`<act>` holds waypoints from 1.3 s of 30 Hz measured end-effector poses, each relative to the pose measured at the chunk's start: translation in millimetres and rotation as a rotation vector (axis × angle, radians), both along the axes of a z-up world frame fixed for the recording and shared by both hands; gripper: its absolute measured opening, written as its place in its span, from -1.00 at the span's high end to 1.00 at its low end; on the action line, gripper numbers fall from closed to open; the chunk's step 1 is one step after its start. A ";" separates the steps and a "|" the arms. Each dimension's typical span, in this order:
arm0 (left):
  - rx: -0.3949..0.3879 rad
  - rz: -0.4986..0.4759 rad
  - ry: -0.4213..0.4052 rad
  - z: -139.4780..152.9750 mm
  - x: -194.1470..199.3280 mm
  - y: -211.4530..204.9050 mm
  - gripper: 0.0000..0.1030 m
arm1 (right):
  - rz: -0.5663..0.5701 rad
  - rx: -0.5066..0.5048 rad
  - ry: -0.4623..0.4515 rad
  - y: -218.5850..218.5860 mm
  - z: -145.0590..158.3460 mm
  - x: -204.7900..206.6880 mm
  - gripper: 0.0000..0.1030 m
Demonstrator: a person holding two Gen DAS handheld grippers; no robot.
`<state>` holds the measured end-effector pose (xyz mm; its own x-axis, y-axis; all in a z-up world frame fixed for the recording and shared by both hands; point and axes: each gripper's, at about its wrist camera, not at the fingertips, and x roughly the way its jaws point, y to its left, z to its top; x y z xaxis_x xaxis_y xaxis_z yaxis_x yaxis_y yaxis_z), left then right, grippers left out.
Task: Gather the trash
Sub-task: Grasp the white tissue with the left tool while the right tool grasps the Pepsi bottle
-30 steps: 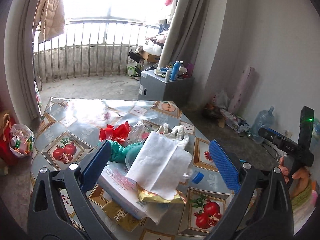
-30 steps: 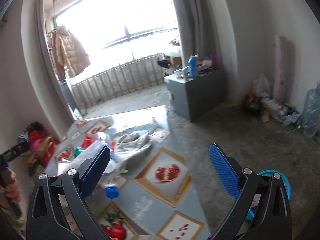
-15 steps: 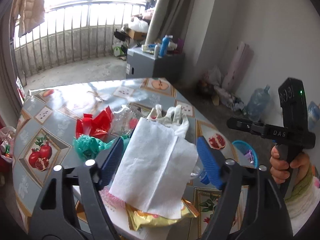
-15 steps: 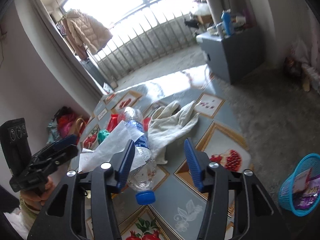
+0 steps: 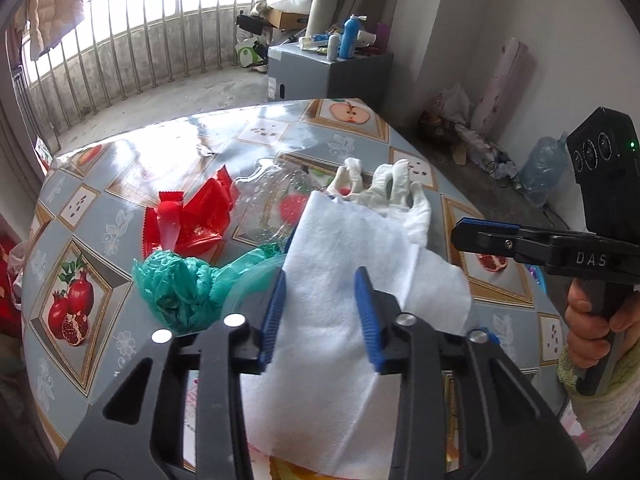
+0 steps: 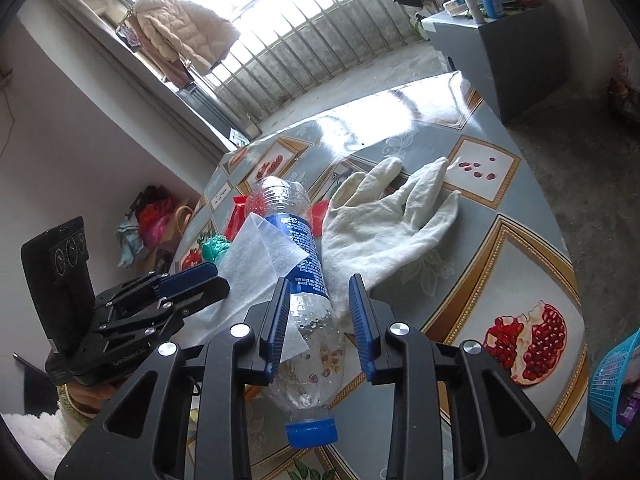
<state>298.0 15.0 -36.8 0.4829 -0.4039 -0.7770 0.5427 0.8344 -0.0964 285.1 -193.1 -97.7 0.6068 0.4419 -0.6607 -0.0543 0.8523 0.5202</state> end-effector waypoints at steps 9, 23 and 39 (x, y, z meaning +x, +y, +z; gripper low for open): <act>-0.007 0.019 0.028 -7.5 -0.3 10.4 1.00 | 0.016 0.005 0.027 6.1 -6.8 9.5 0.42; -0.138 0.006 0.007 17.2 -17.5 30.9 1.00 | 0.044 0.001 0.053 15.1 -8.3 15.8 0.41; 0.029 -0.087 0.042 -10.9 -31.6 -8.4 0.55 | 0.073 0.041 0.068 17.2 -10.5 21.4 0.43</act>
